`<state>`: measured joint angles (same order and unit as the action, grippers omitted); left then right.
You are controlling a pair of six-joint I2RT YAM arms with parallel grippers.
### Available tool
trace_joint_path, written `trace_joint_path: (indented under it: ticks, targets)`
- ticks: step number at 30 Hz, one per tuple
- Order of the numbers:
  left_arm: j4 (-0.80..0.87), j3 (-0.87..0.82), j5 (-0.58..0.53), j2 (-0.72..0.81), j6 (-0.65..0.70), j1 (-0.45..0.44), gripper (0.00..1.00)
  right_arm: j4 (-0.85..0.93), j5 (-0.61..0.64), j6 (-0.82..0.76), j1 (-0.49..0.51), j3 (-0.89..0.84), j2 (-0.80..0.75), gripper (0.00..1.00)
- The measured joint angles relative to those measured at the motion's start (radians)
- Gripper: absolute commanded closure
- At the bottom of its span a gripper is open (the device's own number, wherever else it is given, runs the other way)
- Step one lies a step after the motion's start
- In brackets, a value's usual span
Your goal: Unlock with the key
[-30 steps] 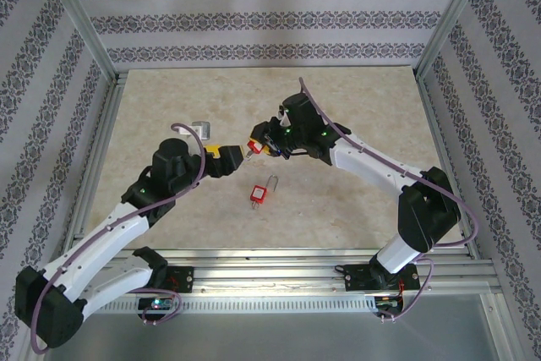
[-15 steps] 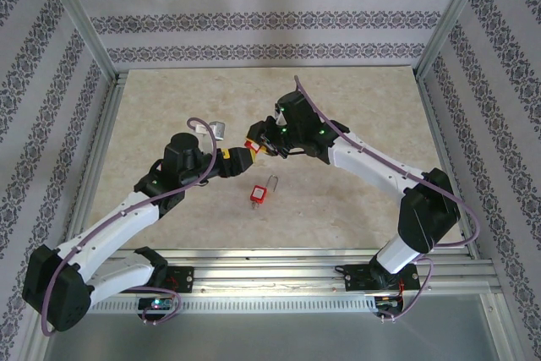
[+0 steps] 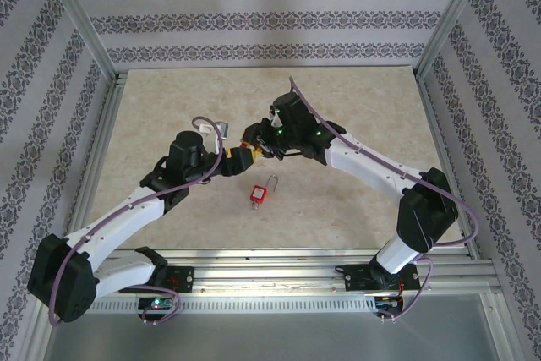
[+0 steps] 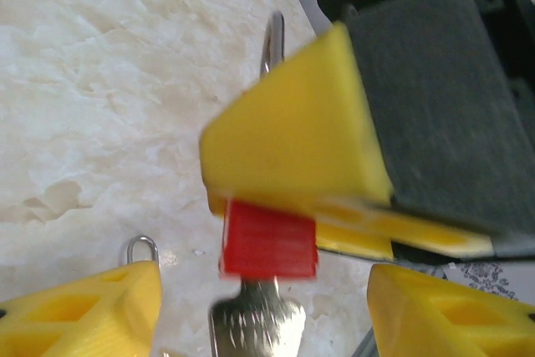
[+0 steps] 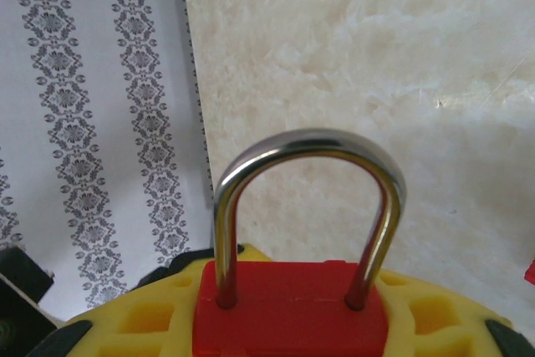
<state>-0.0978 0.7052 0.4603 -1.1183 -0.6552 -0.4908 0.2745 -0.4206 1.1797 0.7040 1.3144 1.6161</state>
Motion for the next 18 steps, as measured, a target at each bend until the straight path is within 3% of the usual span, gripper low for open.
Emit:
trace_joint_path:
  ticks: [12, 18]
  targets:
    - [-0.024, 0.0, 0.003, -0.02, 0.0, 0.014, 0.68, -0.039, -0.011, 0.023, 0.008, 0.0, 0.01, 0.96]
    - [-0.023, 0.0, 0.003, -0.014, 0.02, 0.016, 0.8, -0.047, -0.014, 0.033, 0.008, -0.001, 0.011, 0.82]
